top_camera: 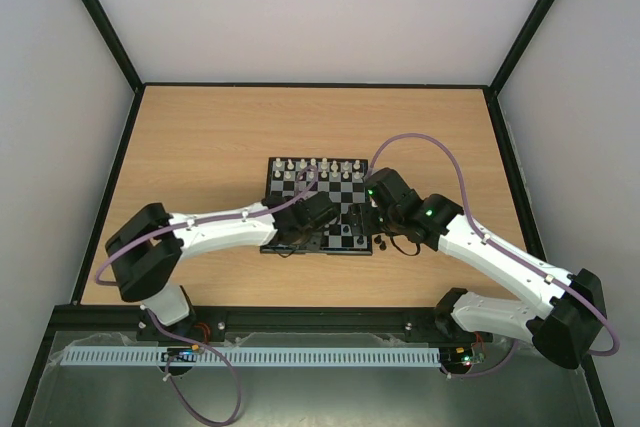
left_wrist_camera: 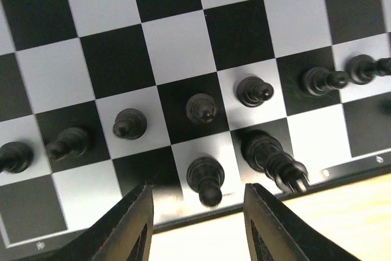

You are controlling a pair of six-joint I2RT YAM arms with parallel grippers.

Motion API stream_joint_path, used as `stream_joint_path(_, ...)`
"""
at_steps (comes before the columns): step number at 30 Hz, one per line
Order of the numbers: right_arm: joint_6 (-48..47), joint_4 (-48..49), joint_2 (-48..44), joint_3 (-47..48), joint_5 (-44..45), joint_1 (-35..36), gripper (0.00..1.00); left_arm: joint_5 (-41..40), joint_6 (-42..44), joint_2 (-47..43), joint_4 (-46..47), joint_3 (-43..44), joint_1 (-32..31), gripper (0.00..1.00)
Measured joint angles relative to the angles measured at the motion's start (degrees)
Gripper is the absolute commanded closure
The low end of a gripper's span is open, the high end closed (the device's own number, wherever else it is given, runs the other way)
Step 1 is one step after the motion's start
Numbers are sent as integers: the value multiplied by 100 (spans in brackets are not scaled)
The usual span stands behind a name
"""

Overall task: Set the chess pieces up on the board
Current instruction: Place the chess piece on the chessboard, then pick up the chess piece at the center of the board.

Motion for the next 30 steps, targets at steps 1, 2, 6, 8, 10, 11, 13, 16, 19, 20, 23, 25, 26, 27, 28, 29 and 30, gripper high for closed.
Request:
stream_joint_path(1, 0, 0, 0, 0, 0, -2, 17, -33, 0, -83, -59, 9, -11, 55)
stream_joint_path(2, 0, 0, 0, 0, 0, 0, 17, -66, -4, -197, -138, 24, -24, 53)
stream_joint_path(6, -2, 0, 0, 0, 2, -2, 14, -267, -33, -748, -433, 186, -46, 44)
stream_joint_path(8, 0, 0, 0, 0, 2, -2, 11, -413, -61, -1126, -514, 227, -46, 38)
stream_joint_path(10, 2, 0, 2, 0, 7, -2, 6, -575, -70, -1554, -597, 227, -46, 33)
stream_joint_path(11, 0, 0, 7, 0, 9, 0, 1, -671, -85, -1794, -638, 223, -46, 32)
stream_joint_path(13, 2, -4, 24, 0, 9, -2, 1, -848, -48, -2214, -640, 192, -46, 28)
stream_joint_path(16, -2, -13, 74, 0, -7, 0, 1, -1093, 20, -2817, -612, 9, -44, 19)
stream_joint_path(19, 0, -24, 168, 0, -11, -2, 1, -1268, 72, -3289, -599, -254, -42, 2)
stream_joint_path(20, 4, -33, 212, 2, -4, -2, 1, -1316, 72, -3416, -592, -343, -31, 1)
stream_joint_path(23, 68, -66, 374, 2, 35, -2, 2, -1427, 109, -3722, -579, -570, 24, 0)
stream_joint_path(25, 153, -85, 492, 2, 68, -2, 0, -1456, 136, -3908, -514, -723, 90, 0)
stream_joint_path(26, 210, -94, 560, 4, 85, -2, 2, -1451, 153, -3989, -476, -789, 120, 0)
stream_joint_path(27, 289, -103, 623, 4, 109, -2, 6, -1445, 173, -4063, -442, -846, 157, 0)
stream_joint_path(28, 323, -107, 660, 4, 129, 0, 12, -1434, 186, -4131, -411, -898, 205, 0)
stream_joint_path(29, 402, -111, 699, 2, 162, 0, 18, -1414, 216, -4186, -363, -942, 258, 0)
stream_joint_path(30, 463, -114, 719, 0, 186, -2, 22, -1379, 260, -4242, -328, -984, 321, 0)
